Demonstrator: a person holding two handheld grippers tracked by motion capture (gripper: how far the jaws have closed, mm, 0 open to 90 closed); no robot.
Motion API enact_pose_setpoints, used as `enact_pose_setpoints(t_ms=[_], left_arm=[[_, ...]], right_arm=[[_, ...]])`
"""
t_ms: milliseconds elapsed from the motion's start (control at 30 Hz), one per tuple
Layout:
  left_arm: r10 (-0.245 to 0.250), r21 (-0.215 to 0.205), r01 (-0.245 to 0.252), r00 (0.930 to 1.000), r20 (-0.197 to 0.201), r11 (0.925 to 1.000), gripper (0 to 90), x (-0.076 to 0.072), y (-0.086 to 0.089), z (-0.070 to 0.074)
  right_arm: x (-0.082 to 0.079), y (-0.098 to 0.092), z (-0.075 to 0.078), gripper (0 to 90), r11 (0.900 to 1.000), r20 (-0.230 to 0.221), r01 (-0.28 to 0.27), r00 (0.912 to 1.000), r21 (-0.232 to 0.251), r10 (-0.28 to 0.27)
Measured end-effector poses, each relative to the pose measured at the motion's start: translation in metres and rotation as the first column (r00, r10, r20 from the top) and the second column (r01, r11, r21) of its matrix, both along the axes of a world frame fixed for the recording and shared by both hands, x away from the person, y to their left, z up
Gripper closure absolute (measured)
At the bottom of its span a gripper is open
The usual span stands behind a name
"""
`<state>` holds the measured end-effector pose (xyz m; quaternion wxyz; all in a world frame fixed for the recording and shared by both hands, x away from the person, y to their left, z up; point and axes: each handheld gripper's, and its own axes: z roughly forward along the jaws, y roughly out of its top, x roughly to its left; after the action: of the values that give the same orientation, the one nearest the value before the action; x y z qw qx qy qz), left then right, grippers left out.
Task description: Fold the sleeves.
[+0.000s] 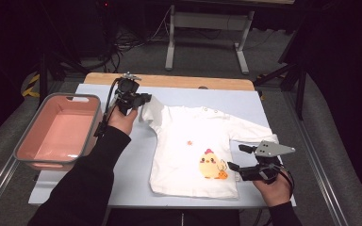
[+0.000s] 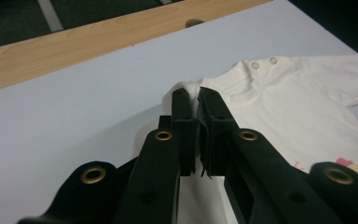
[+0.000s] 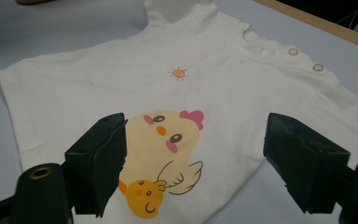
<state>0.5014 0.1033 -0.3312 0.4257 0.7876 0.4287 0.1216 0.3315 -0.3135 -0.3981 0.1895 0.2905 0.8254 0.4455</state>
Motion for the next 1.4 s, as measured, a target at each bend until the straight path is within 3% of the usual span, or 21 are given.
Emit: enact_pose_setpoints(t_ms=[500, 1067, 1267, 1400], left_arm=[[-0.099, 0.001, 0.099, 0.9951, -0.001, 0.9951, 85.4, 0.009, -0.054, -0.004], [-0.17, 0.027, 0.173, 0.9828, -0.071, 0.9846, 84.9, 0.029, -0.097, -0.04], [-0.166, 0.044, 0.17, 0.9829, -0.079, 0.9844, 84.6, 0.035, -0.103, -0.05], [-0.185, 0.031, 0.188, 0.978, -0.097, 0.9816, 84.3, 0.039, -0.108, -0.058]], right_arm=[[-0.004, -0.002, 0.0, 21.5, 1.0, 0.005, 0.004, 1.0, 0.004, -0.004], [-0.005, -0.005, -0.001, 21.5, 1.0, 0.004, 0.004, 1.0, 0.011, -0.004], [-0.005, -0.004, -0.002, 21.5, 1.0, 0.004, 0.0, 1.0, 0.01, 0.0], [-0.004, -0.004, -0.002, 21.5, 1.0, 0.003, 0.001, 1.0, 0.011, -0.001]])
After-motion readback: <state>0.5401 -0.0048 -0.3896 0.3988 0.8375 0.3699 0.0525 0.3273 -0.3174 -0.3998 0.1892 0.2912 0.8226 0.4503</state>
